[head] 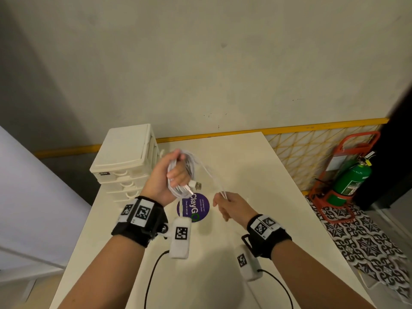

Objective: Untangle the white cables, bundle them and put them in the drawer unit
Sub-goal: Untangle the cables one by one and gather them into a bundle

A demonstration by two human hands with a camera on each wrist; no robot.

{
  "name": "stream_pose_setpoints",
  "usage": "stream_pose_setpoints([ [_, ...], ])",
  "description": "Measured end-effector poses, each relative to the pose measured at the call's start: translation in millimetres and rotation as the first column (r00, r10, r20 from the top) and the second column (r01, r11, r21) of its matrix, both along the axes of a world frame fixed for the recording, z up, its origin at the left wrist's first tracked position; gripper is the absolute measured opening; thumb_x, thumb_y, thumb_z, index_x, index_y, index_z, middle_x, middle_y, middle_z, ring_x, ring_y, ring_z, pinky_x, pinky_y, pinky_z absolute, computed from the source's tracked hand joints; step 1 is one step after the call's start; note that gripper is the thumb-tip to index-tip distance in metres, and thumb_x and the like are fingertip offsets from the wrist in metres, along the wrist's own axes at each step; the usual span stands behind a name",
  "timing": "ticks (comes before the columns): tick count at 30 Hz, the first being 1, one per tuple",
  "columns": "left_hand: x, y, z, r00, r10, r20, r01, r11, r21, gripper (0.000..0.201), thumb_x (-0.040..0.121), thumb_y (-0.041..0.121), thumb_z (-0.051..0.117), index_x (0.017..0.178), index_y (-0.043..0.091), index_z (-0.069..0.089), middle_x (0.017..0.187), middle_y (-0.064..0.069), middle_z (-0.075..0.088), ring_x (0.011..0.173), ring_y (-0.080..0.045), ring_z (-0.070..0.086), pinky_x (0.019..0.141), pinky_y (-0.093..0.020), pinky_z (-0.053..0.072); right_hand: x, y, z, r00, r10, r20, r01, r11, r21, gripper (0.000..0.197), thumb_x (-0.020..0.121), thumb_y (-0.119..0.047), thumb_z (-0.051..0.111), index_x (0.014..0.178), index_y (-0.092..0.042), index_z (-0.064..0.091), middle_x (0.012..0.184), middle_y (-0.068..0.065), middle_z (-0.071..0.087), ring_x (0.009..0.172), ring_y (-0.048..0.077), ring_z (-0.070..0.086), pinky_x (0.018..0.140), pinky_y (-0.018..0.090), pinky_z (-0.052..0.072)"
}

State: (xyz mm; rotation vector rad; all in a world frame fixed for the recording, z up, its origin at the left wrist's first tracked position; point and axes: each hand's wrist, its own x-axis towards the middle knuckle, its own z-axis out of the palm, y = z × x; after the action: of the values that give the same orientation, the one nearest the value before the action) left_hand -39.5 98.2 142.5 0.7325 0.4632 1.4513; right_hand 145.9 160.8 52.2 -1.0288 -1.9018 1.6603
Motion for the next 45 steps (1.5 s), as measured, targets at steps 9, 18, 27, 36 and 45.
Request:
stream_pose_setpoints([
  [9, -8, 16, 14, 0.782, 0.605, 0.152, -0.588, 0.796, -0.144, 0.028, 0.098, 0.022, 0.043, 0.071, 0.018, 0.044, 0.049, 0.009, 0.043, 0.044, -0.005, 0.042, 0.054, -0.018, 0.039, 12, 3, -31, 0.968, -0.079, 0.240, -0.048, 0.874, 0.483, 0.029, 0.097, -0.036, 0.040, 0.111, -0.019, 0.060, 0.095, 0.001, 0.069, 0.086, 0.020, 0.062, 0.081, 0.036, 0.047],
  [18, -5, 20, -32, 0.365, 0.555, -0.748, -0.695, 0.697, 0.178, 0.006, 0.094, 0.015, 0.056, 0.091, 0.018, 0.052, 0.059, -0.003, 0.055, 0.052, -0.013, 0.052, 0.065, -0.033, 0.045, -7, -18, 0, 0.982, 0.087, 0.170, -0.188, 0.600, 0.778, 0.032, 0.093, -0.034, 0.044, 0.113, -0.020, 0.066, 0.102, 0.002, 0.072, 0.088, 0.023, 0.066, 0.074, 0.029, 0.050],
  [27, 26, -1, -46, 0.672, -0.059, -0.738, -0.119, 0.975, -0.186, 0.070, 0.076, 0.077, 0.043, 0.065, 0.008, 0.051, 0.048, -0.009, 0.045, 0.042, -0.020, 0.043, 0.047, -0.029, 0.041, -7, 9, 47, 1.000, 0.004, -0.016, 0.010, 0.622, 0.783, 0.015, 0.084, -0.039, 0.057, 0.090, -0.030, 0.068, 0.079, -0.011, 0.064, 0.064, 0.007, 0.052, 0.063, 0.025, 0.043],
  [36, 37, -1, -33, 0.901, -0.080, -0.426, -0.007, 0.980, -0.199, 0.028, 0.087, 0.028, 0.057, 0.064, 0.014, 0.052, 0.040, 0.005, 0.031, 0.029, -0.009, 0.027, 0.037, -0.019, 0.022, 2, 38, 29, 0.994, -0.004, -0.105, 0.067, 0.796, 0.602, 0.034, 0.092, -0.009, 0.053, 0.123, -0.021, 0.061, 0.073, -0.016, 0.053, 0.069, -0.003, 0.054, 0.072, 0.010, 0.039],
  [45, 36, 8, -8, 0.985, 0.070, -0.157, -0.072, 0.997, -0.005, 0.038, 0.093, 0.028, 0.046, 0.060, 0.011, 0.039, 0.034, 0.008, 0.035, 0.028, -0.005, 0.033, 0.039, -0.017, 0.030, -15, 4, 10, 0.996, -0.020, -0.093, 0.058, 0.905, 0.421, 0.035, 0.097, -0.008, 0.040, 0.127, -0.023, 0.050, 0.065, -0.016, 0.048, 0.054, -0.003, 0.049, 0.060, 0.011, 0.037],
])
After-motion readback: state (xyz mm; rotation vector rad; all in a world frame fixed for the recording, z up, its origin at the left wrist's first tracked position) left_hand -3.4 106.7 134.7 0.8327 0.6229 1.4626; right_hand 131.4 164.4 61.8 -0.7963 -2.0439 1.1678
